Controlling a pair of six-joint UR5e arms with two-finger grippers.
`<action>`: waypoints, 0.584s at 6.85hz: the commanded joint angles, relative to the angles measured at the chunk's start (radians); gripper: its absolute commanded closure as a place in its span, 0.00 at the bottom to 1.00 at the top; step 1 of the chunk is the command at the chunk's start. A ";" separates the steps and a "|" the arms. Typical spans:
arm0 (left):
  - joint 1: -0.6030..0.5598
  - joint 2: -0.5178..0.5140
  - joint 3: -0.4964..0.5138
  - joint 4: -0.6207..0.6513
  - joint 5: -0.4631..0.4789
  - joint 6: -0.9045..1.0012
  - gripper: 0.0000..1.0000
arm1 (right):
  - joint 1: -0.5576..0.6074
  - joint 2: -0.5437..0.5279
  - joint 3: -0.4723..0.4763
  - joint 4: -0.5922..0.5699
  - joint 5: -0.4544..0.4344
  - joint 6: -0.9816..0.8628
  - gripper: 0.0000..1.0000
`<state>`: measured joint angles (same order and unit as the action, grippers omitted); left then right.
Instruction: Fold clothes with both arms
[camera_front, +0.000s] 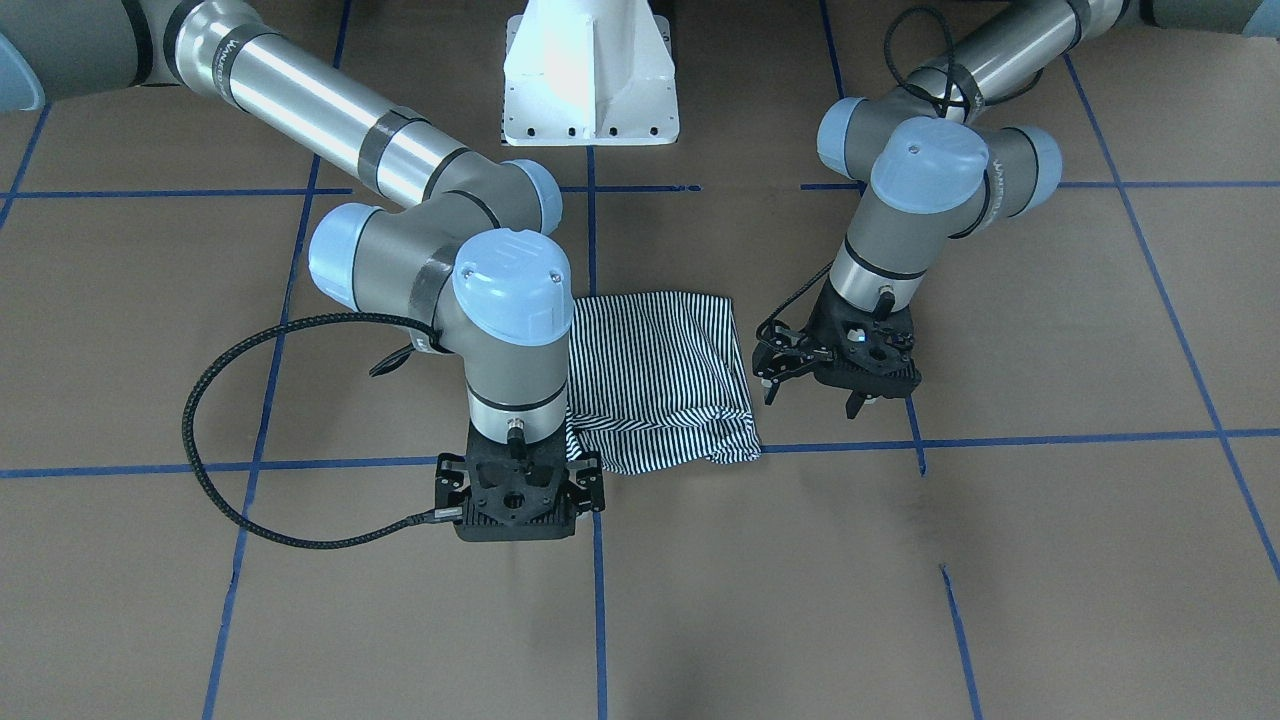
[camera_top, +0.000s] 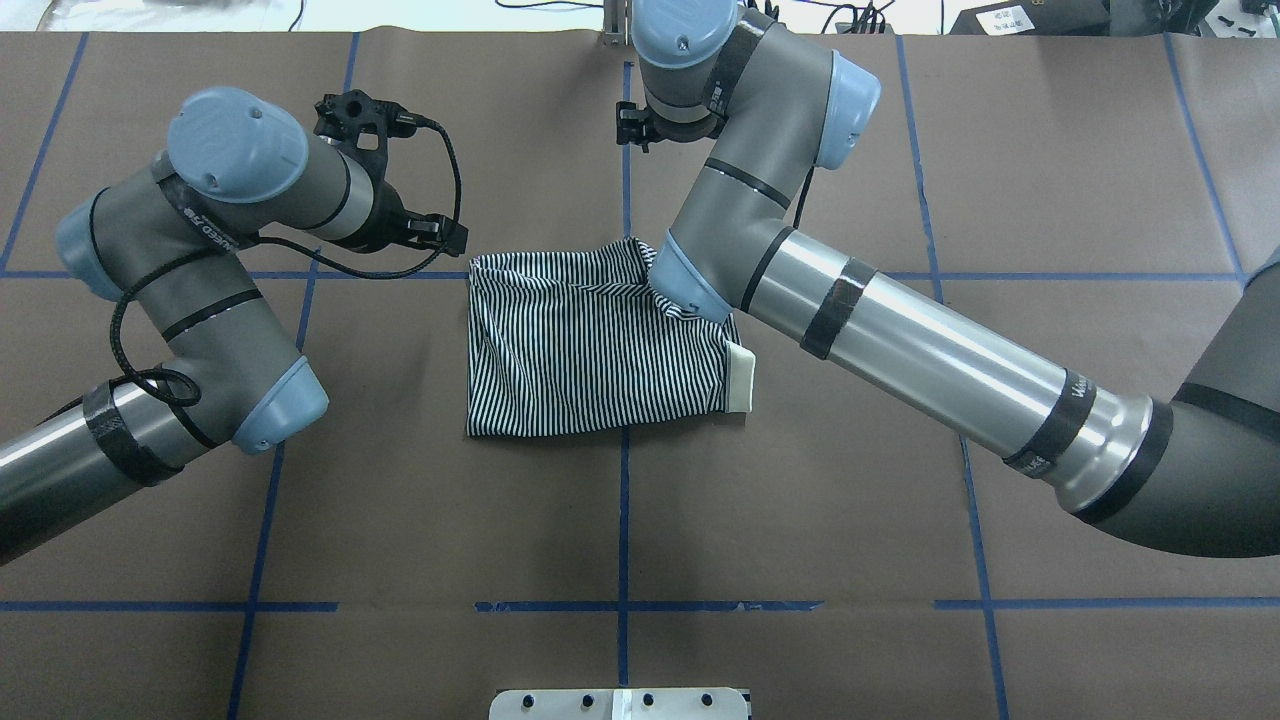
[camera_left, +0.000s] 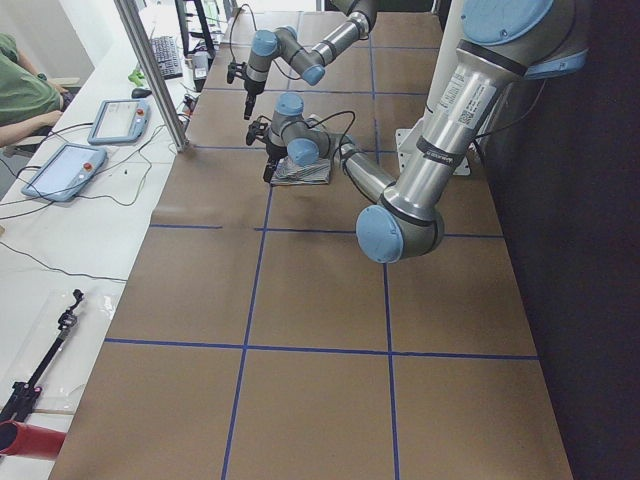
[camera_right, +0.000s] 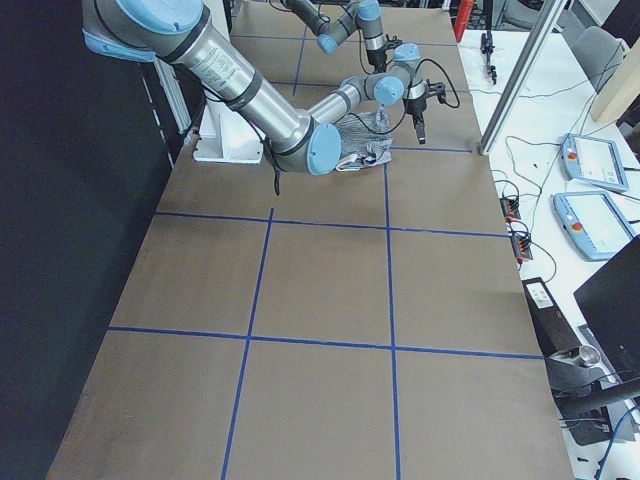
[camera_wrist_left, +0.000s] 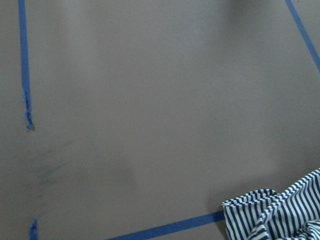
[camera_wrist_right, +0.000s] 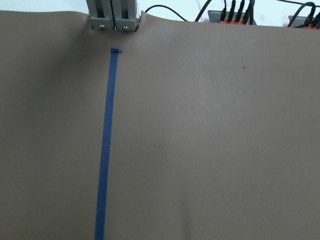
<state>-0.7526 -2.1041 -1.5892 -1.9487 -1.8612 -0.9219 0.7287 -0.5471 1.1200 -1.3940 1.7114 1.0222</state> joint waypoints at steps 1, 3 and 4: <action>0.007 0.000 0.000 -0.006 0.005 -0.003 0.00 | -0.081 -0.025 0.107 -0.106 -0.045 0.015 0.00; 0.006 0.004 0.000 -0.010 0.004 0.000 0.00 | -0.158 -0.025 0.113 -0.159 -0.128 0.015 0.00; 0.007 0.004 -0.002 -0.010 0.004 0.001 0.00 | -0.199 -0.052 0.109 -0.166 -0.186 0.013 0.00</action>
<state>-0.7462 -2.1009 -1.5895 -1.9576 -1.8576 -0.9223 0.5770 -0.5789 1.2287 -1.5389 1.5844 1.0362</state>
